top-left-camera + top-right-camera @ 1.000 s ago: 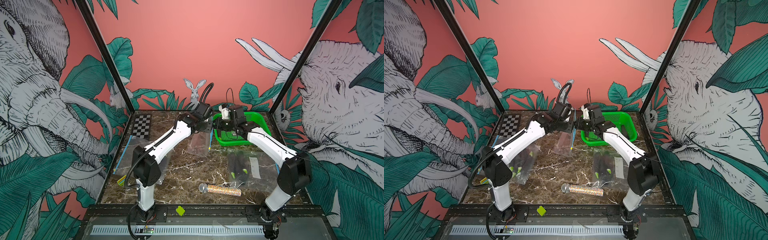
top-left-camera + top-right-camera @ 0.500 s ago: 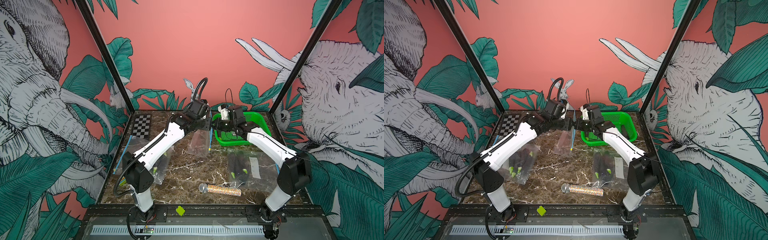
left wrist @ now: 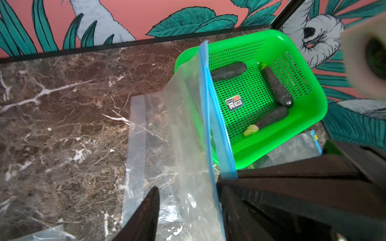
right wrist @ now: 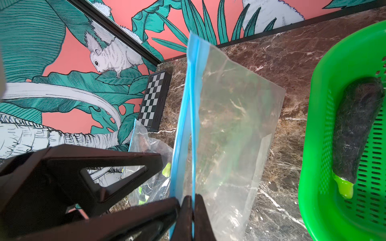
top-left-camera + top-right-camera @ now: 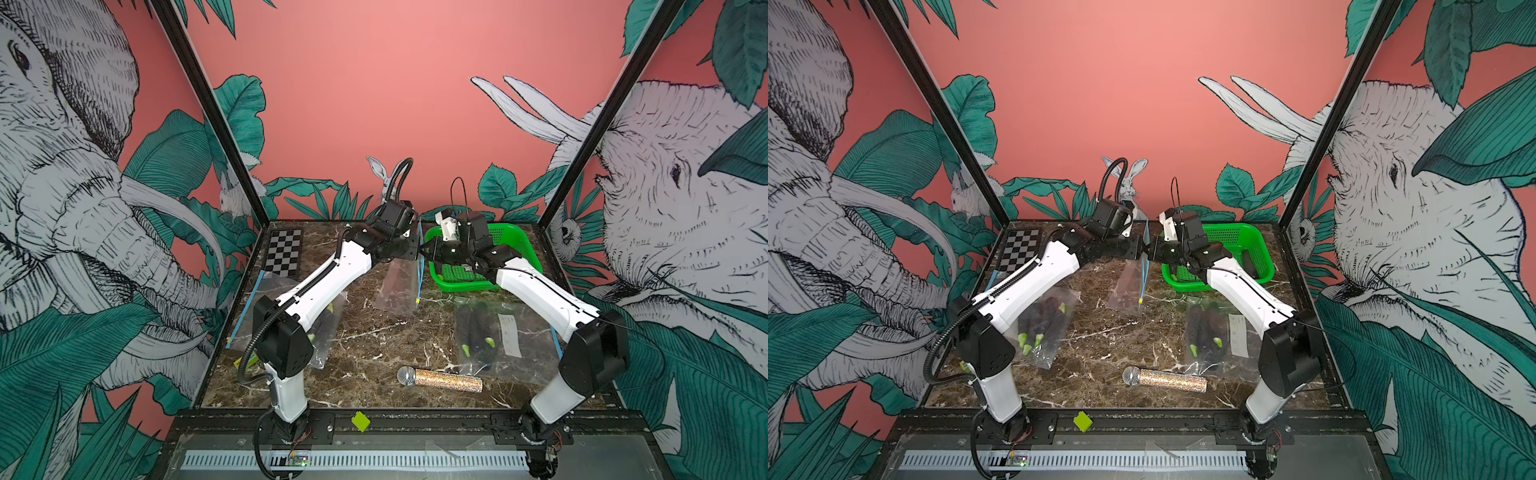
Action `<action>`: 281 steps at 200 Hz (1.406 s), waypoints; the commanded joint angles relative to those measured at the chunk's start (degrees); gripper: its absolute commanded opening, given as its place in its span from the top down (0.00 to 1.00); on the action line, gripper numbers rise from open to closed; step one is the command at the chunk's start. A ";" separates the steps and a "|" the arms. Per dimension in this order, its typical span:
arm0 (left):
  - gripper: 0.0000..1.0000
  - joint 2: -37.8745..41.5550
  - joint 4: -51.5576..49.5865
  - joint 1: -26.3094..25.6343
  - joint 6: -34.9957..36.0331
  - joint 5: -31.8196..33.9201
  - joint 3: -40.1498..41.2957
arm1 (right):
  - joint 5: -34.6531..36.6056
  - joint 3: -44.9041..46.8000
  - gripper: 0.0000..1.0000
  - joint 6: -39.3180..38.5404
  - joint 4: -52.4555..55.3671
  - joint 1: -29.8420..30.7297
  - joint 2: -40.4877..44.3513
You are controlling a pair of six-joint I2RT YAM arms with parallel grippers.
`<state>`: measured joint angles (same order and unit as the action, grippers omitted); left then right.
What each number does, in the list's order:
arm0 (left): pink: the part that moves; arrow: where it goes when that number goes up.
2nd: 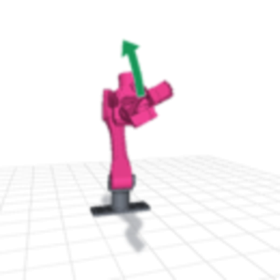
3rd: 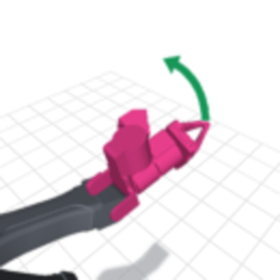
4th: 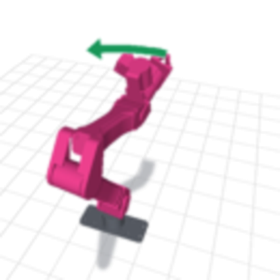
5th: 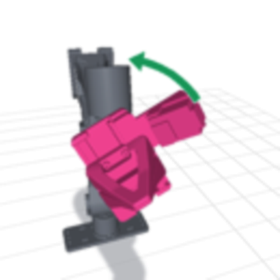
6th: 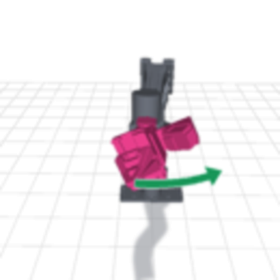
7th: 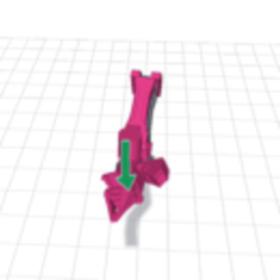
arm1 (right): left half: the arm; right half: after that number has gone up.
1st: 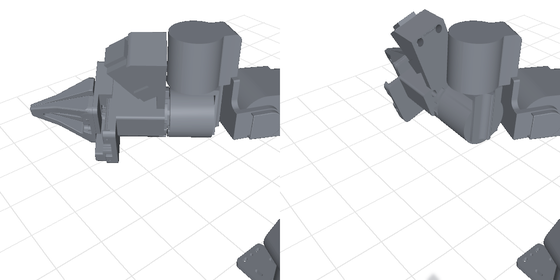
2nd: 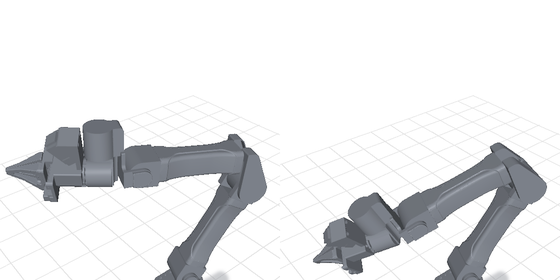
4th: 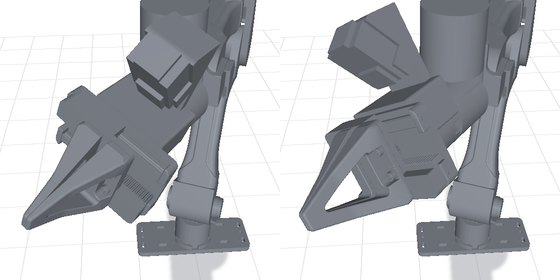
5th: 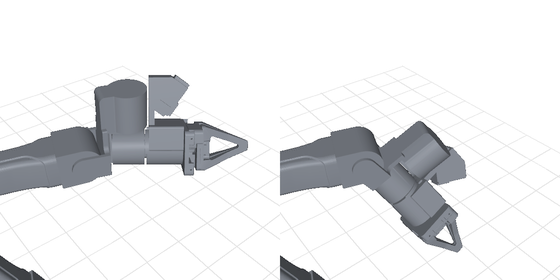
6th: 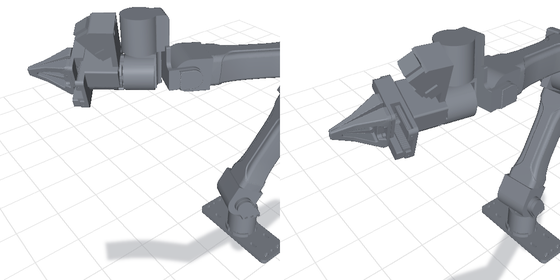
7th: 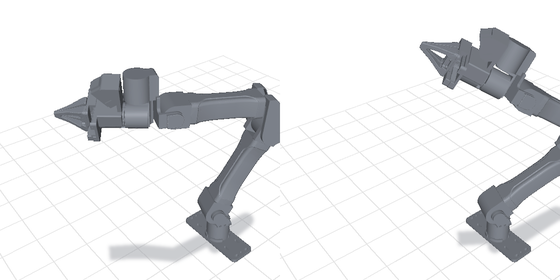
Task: Place the eggplant in a zip-top bag and seal the zipper
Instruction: Open the zipper of the food storage bag at the center of the board.
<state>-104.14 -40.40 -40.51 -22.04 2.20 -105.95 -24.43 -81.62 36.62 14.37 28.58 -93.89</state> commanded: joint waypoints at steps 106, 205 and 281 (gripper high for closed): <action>0.72 -0.19 0.06 2.02 -0.36 -1.73 1.25 | -2.20 0.24 1.00 0.39 -3.12 0.69 4.63; 0.99 5.41 -0.36 1.30 -1.36 -1.84 8.94 | -4.12 -4.44 1.00 -1.57 0.27 -0.62 1.40; 0.97 9.67 -3.28 1.31 -0.02 1.39 6.91 | -5.09 -4.80 1.00 -3.93 3.56 -1.99 -0.59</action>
<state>-97.27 -41.45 -39.07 -22.72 2.24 -97.49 -28.49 -85.91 34.04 18.22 26.92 -94.08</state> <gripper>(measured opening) 0.047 0.047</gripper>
